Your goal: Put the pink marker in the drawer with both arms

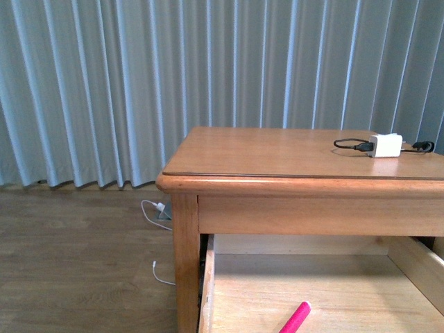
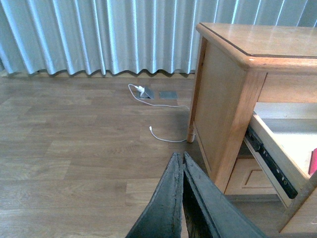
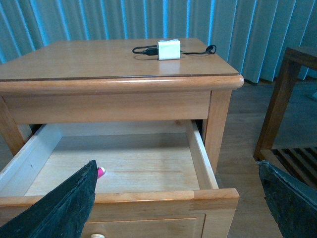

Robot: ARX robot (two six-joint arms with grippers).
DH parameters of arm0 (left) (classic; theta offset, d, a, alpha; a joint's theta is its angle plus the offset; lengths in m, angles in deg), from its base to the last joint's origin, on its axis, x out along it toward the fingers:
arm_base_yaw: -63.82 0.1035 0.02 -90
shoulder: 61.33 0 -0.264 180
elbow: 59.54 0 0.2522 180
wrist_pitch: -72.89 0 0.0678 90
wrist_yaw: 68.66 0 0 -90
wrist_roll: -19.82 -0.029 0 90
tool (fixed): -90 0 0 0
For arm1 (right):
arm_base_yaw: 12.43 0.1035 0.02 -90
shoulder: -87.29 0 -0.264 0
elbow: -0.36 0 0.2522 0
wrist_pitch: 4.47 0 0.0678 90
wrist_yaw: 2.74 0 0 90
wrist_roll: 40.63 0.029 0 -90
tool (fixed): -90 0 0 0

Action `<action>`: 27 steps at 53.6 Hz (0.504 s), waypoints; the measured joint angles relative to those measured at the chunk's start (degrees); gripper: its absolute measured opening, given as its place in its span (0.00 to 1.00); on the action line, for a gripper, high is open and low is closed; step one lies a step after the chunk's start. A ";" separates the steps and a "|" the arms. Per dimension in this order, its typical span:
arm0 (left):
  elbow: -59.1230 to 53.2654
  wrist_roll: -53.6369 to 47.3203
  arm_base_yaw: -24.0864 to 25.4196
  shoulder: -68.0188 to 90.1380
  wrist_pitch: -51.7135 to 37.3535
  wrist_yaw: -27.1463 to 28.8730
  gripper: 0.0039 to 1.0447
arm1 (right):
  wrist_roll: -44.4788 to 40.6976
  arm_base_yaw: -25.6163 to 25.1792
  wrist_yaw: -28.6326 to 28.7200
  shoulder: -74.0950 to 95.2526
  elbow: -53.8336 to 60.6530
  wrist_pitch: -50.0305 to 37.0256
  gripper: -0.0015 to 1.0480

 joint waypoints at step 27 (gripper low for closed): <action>0.00 0.00 0.00 0.00 0.00 0.02 0.52 | 2.38 0.52 1.16 4.15 -4.59 17.86 0.92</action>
